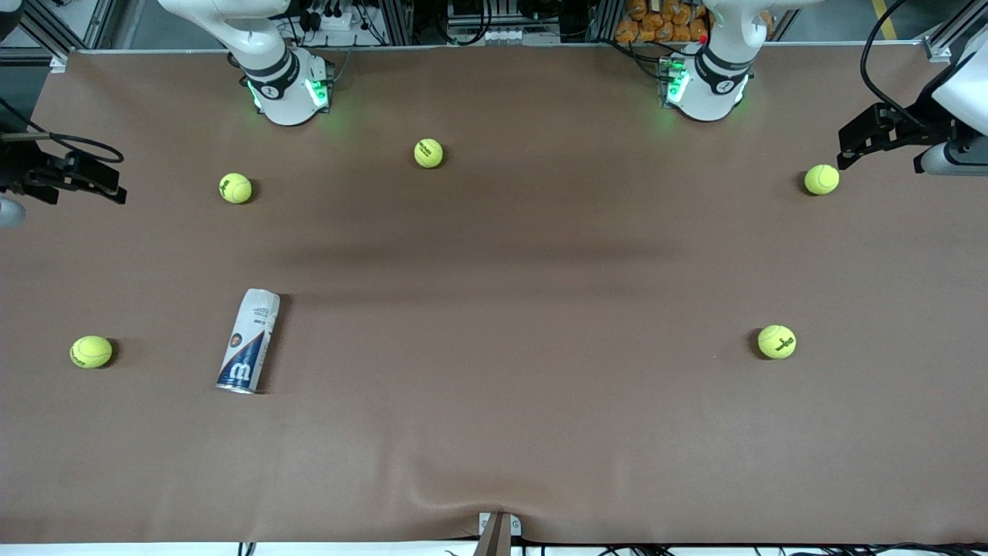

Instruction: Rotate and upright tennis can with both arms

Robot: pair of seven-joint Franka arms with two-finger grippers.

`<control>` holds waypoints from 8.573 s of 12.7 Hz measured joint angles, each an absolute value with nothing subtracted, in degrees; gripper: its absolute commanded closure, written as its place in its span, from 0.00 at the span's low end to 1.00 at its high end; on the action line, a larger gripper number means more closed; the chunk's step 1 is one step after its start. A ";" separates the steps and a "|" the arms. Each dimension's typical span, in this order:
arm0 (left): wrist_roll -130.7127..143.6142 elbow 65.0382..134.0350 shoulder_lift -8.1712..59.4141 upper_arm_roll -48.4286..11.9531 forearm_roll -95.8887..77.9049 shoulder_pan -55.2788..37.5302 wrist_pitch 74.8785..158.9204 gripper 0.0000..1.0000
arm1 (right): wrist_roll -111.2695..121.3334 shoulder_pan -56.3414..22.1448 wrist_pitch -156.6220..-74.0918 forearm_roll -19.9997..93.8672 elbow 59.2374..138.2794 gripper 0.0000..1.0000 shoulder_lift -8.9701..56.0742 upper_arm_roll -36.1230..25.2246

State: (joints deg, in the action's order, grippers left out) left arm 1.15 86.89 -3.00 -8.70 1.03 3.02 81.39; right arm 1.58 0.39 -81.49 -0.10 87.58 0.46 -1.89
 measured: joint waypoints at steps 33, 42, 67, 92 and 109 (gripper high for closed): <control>1.55 87.94 1.72 -8.00 1.03 6.12 80.79 0.00 | 1.40 -0.75 -115.76 4.64 90.55 0.00 37.32 -2.43; 1.55 88.41 2.30 -8.04 1.03 6.08 81.38 0.00 | 1.34 -0.76 -117.14 5.54 90.68 0.22 42.56 -2.41; 1.55 88.88 4.93 -8.30 1.03 6.17 83.98 0.00 | 26.30 -44.54 -132.63 -10.69 80.65 0.20 44.91 -0.12; 12.28 92.87 25.20 -9.83 -24.92 -6.75 109.17 0.00 | 21.73 -31.22 -116.23 -19.56 75.54 0.00 32.78 -2.19; -17.67 108.59 38.89 -11.33 -82.42 -11.11 126.19 0.16 | 0.44 -7.16 -93.12 -5.52 77.82 0.00 22.81 -1.85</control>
